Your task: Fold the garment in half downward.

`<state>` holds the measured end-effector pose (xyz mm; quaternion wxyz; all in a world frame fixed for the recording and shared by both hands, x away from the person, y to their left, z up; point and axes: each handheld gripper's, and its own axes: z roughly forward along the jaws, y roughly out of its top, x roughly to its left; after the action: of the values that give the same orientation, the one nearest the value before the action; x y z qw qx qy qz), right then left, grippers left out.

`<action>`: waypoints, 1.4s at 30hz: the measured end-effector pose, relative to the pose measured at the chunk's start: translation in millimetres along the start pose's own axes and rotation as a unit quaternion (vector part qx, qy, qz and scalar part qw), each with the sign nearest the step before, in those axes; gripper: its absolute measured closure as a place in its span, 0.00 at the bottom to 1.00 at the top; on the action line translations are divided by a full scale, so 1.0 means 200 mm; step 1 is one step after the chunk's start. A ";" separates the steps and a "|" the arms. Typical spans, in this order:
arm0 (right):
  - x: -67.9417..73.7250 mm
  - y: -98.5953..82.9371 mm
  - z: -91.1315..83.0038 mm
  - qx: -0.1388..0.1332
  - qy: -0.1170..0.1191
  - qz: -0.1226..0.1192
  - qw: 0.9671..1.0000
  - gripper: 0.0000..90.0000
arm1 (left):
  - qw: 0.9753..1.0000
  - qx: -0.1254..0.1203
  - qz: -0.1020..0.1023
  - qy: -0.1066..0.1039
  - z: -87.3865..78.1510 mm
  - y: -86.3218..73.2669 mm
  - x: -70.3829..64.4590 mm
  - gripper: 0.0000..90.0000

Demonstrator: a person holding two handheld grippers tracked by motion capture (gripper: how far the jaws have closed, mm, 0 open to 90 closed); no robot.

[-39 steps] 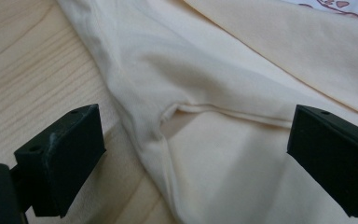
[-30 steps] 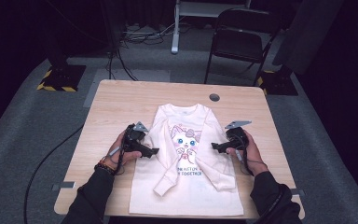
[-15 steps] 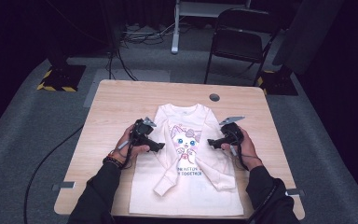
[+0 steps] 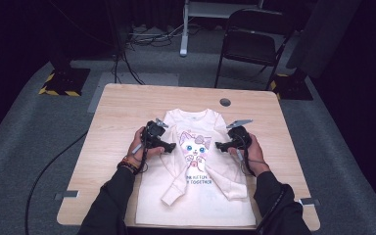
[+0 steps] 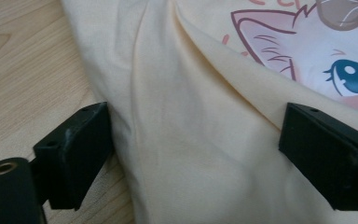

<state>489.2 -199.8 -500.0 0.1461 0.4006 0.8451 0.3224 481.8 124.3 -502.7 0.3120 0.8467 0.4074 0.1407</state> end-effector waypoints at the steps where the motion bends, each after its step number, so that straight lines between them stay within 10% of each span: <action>1: 0.01 0.00 0.00 -0.002 0.007 -0.003 1.000 0.46 | 1.000 -0.004 0.004 -0.004 -0.01 0.00 0.00 0.31; 8: 0.02 0.02 -0.01 0.002 0.028 -0.001 1.000 0.73 | 0.999 -0.030 -0.032 -0.007 -0.03 -0.02 0.03 0.80; 11: 0.00 0.02 0.00 -0.003 0.054 0.035 0.998 0.85 | 0.998 -0.041 -0.045 -0.022 -0.03 -0.03 0.04 0.89; 20: 0.00 0.01 -0.03 -0.028 0.053 0.043 0.997 0.88 | 0.997 -0.064 -0.043 -0.028 -0.08 -0.02 0.04 0.90; 28: 0.01 0.05 -0.13 -0.080 0.062 0.036 0.994 0.89 | 0.989 -0.120 -0.054 -0.069 -0.19 -0.01 0.09 0.91; 34: 0.00 0.09 -0.18 -0.104 0.066 0.043 0.991 0.89 | 0.989 -0.129 -0.036 -0.061 -0.25 0.03 0.09 0.91; 42: -0.01 0.05 -0.28 -0.156 0.085 0.027 0.984 0.90 | 0.980 -0.175 -0.012 -0.091 -0.38 0.01 0.12 0.91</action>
<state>468.7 -220.7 -450.7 0.1253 0.3663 0.7831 0.4867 460.0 173.0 -443.0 0.4928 0.7835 0.3560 0.1286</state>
